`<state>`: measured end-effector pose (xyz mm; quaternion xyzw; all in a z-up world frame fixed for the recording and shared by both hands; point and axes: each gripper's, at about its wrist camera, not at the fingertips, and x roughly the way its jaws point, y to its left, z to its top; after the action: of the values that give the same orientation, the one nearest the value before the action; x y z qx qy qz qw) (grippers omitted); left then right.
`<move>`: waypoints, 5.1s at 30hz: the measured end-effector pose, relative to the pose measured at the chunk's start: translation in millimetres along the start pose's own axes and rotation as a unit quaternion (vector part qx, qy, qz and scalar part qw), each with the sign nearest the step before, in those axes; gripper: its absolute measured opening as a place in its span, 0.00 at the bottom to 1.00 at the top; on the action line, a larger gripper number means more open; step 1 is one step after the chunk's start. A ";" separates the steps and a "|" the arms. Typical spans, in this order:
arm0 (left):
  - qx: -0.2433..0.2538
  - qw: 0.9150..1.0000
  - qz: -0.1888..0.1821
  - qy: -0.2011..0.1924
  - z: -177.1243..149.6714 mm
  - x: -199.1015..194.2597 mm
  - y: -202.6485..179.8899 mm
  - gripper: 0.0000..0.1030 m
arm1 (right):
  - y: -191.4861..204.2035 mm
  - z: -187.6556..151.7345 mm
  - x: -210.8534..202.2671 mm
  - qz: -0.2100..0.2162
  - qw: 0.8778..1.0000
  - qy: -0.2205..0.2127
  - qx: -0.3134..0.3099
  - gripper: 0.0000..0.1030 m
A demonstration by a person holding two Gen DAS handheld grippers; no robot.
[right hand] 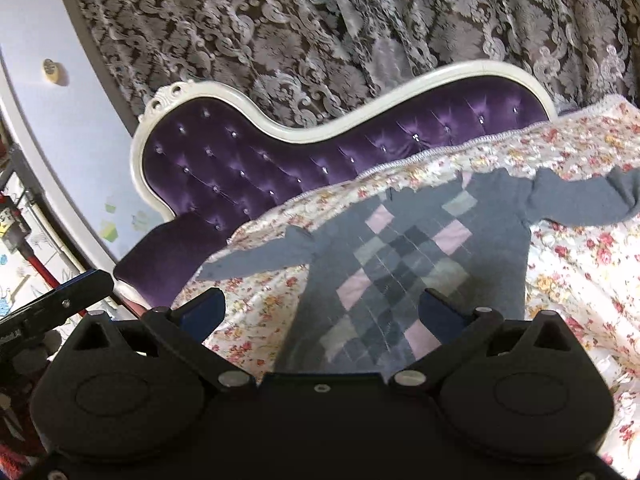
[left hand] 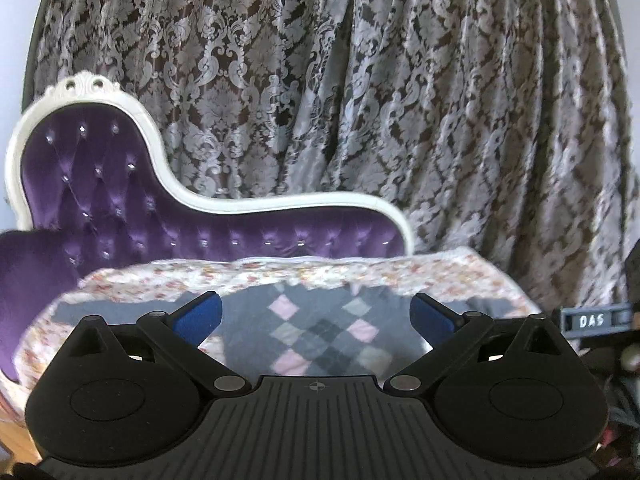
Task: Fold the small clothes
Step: 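Move the right tool down to the sweater sleeve cuff beneath it, then close the right tool on the sleeve cuff and lift it, then carry the sleeve across the sweater body and open the right tool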
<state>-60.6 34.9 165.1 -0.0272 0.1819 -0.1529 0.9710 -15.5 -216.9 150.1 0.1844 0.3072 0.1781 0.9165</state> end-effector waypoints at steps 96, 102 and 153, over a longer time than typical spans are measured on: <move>-0.073 0.961 0.074 0.258 -113.4 347.3 92.0 0.99 | -443.5 98.2 87.0 -0.423 0.878 -0.088 0.205 0.10; -0.088 0.963 0.080 0.240 -102.0 334.5 97.1 0.99 | -405.0 128.9 41.7 -0.440 0.875 -0.107 0.168 0.10; -0.170 0.957 0.110 0.209 -75.3 304.7 164.2 0.99 | -104.8 68.8 293.1 -0.062 0.995 0.018 -0.079 0.60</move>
<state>229.7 97.9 -28.0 -0.1396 0.4060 -0.0147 0.9030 269.3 -194.8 8.5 0.0884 0.3195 0.1477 0.9318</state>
